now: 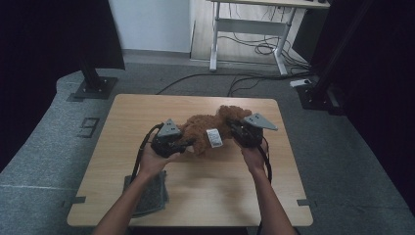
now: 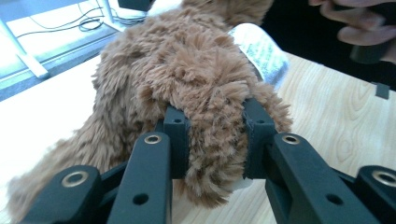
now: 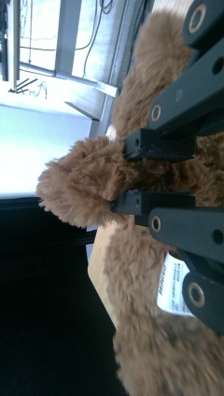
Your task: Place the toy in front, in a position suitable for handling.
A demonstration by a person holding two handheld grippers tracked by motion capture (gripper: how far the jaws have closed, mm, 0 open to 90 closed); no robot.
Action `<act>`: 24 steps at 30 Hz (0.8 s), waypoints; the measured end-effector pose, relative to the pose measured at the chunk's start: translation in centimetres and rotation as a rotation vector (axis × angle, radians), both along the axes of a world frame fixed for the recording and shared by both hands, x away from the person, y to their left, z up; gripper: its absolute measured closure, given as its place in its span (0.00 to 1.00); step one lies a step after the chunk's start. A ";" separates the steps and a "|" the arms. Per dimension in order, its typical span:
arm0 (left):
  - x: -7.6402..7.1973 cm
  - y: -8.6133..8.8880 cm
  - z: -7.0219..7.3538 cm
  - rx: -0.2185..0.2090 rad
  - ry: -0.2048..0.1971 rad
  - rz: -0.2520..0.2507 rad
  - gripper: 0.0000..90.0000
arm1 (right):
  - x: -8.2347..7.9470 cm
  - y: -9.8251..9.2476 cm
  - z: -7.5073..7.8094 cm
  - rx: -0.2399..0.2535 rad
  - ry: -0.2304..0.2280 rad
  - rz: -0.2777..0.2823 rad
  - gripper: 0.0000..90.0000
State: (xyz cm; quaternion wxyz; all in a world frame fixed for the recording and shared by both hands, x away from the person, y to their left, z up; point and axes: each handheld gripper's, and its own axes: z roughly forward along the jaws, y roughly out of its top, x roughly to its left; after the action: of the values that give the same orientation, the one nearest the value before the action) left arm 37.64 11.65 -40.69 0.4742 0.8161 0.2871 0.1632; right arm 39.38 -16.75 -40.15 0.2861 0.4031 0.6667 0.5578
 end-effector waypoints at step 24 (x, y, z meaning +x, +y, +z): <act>2.0 0.5 -4.2 0.112 0.080 0.059 0.75 | -2.6 1.0 -4.8 -0.011 0.058 0.052 0.86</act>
State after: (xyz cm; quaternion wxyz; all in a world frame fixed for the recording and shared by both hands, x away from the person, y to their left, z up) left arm 39.62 12.15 -44.90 0.4108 0.8384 0.3204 0.1602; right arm 36.80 -15.80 -44.98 0.2542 0.4003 0.6879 0.5495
